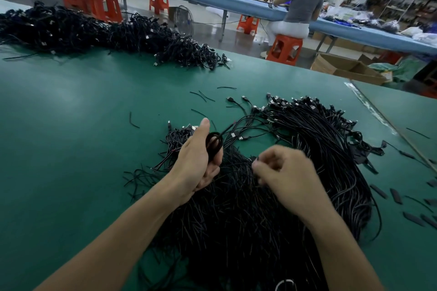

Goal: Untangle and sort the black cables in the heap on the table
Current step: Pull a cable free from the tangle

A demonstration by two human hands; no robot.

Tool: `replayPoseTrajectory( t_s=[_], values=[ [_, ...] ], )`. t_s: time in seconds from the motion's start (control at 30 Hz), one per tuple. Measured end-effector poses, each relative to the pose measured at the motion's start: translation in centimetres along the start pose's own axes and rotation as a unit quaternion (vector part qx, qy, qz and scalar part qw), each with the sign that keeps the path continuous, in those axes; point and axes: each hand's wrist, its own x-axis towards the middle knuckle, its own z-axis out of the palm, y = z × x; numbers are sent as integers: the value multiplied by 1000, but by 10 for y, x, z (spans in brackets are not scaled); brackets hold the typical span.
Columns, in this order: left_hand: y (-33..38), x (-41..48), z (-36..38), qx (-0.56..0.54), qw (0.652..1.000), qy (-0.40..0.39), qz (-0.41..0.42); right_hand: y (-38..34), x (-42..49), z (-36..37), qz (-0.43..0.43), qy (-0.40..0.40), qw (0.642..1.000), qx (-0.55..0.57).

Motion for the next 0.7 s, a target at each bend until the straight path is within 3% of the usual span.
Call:
replayPoseTrajectory(
  t_s=[0.07, 0.17, 0.27, 0.4, 0.53, 0.7],
  values=[
    [2, -3, 2, 42, 998, -41, -3, -7, 2, -4, -27, 74, 990, 120],
    [6, -9, 6, 97, 987, -125, 13, -19, 3, -1, -51, 177, 934, 306],
    [8, -11, 12, 91, 981, -169, 41, -30, -3, 9, -72, 180, 899, 392],
    [9, -12, 16, -8, 989, -124, 79, -34, -12, 21, -105, 124, 919, 358],
    [11, -11, 10, -6, 986, -72, 149, -33, -15, 21, -106, 47, 941, 317],
    [9, -13, 12, -37, 987, -56, 145, -35, -14, 18, -137, 89, 976, 141]
  ],
)
